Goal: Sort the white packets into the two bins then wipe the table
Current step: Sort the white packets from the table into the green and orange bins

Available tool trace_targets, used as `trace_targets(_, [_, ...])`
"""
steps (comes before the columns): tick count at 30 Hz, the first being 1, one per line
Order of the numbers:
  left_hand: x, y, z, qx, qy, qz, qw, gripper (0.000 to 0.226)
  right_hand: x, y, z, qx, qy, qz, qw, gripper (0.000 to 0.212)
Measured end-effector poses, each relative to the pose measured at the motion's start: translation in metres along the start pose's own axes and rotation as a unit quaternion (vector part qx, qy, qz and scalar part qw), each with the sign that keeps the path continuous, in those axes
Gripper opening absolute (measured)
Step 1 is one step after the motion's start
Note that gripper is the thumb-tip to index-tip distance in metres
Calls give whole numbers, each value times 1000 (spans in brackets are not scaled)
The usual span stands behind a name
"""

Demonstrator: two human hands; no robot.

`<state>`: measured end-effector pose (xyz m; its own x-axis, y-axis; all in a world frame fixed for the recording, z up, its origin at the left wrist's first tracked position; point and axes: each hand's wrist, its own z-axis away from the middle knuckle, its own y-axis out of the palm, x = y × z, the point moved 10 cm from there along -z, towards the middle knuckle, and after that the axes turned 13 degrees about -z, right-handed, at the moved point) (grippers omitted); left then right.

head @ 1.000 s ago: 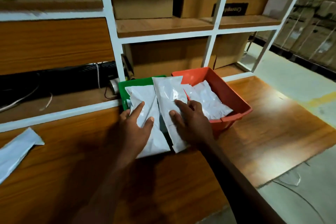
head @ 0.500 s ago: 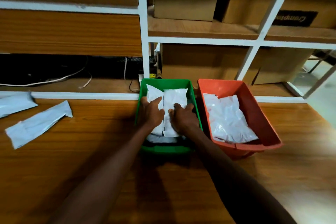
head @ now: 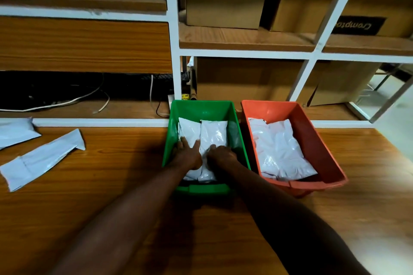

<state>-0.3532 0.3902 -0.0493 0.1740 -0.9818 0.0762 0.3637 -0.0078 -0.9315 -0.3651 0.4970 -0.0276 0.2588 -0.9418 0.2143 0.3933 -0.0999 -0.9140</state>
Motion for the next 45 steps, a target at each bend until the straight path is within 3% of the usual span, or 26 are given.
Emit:
trace_targets(4, [1, -16, 7, -89, -13, -108, 990, 71, 3, -2, 2, 3, -6, 5, 1000, 49])
trace_targets(8, [3, -46, 32, -178, -3, -119, 977, 61, 4, -29, 13, -62, -32, -23, 997, 40])
trace_targets(12, [18, -70, 80, -264, -13, 11, 964, 60, 6, -59, 51, -171, -98, -138, 971, 35])
trace_targets(19, [64, -53, 205, -359, -60, 215, 906, 64, 15, -68, 154, -299, -198, -333, 872, 46])
trace_targets(26, [115, 4, 309, -390, -131, 289, 864, 54, 72, -31, 233, -344, -278, -346, 827, 37])
trace_targets(30, [152, 37, 353, -389, -183, 305, 850, 55, 117, 2, 253, -320, -327, -358, 814, 32])
trace_targets(36, [226, 77, 396, -371, -246, 288, 848, 56, 213, 60, 269, -231, -350, -369, 829, 43])
trace_targets(45, [374, 131, 437, -355, -283, 301, 839, 67, 354, 137, 271, -150, -313, -388, 854, 66])
